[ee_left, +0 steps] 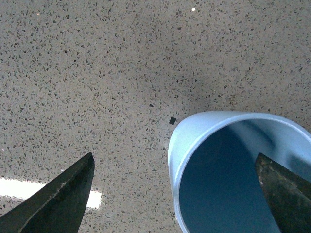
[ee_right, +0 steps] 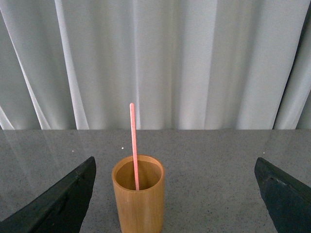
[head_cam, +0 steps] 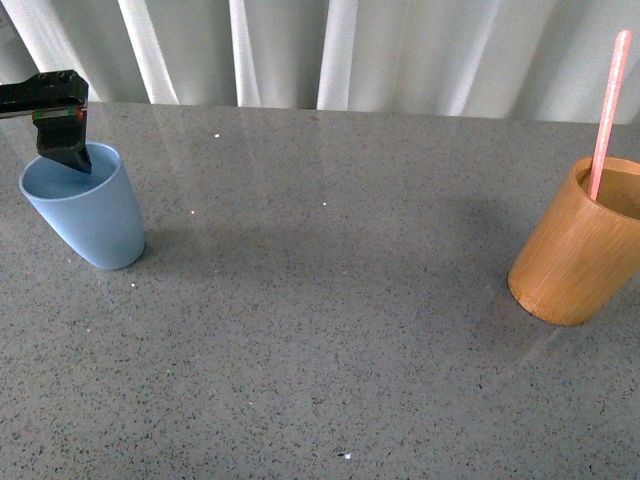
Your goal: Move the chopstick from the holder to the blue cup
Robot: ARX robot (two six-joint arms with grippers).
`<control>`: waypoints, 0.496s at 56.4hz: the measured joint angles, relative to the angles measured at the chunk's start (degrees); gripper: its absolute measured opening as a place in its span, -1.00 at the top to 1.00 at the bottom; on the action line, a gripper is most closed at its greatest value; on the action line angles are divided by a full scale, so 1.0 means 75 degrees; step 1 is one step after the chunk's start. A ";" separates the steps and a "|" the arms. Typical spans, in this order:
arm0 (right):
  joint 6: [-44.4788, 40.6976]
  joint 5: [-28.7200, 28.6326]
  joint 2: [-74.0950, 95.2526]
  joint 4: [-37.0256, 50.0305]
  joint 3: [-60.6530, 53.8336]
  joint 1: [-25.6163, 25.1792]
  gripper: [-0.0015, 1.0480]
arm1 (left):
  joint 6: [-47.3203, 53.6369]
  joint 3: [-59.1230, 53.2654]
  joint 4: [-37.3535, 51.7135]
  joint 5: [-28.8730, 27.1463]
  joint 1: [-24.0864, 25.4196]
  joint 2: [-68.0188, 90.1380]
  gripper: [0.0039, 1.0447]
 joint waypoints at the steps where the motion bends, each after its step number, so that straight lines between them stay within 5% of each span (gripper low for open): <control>1: 0.0000 0.0000 0.0000 0.0000 0.0000 0.0000 -0.81 | 0.0015 0.0017 -0.0003 -0.0015 0.0003 0.0026 -0.87; 13: 0.0003 0.0000 0.0000 0.0000 0.0000 0.0000 -0.81 | 0.0175 0.0146 -0.0061 -0.0332 0.0070 0.0338 -0.85; 28: 0.0000 0.0000 0.0000 0.0000 0.0000 0.0000 -0.81 | 0.0428 0.0326 -0.0280 -0.0399 0.0096 0.0571 -0.13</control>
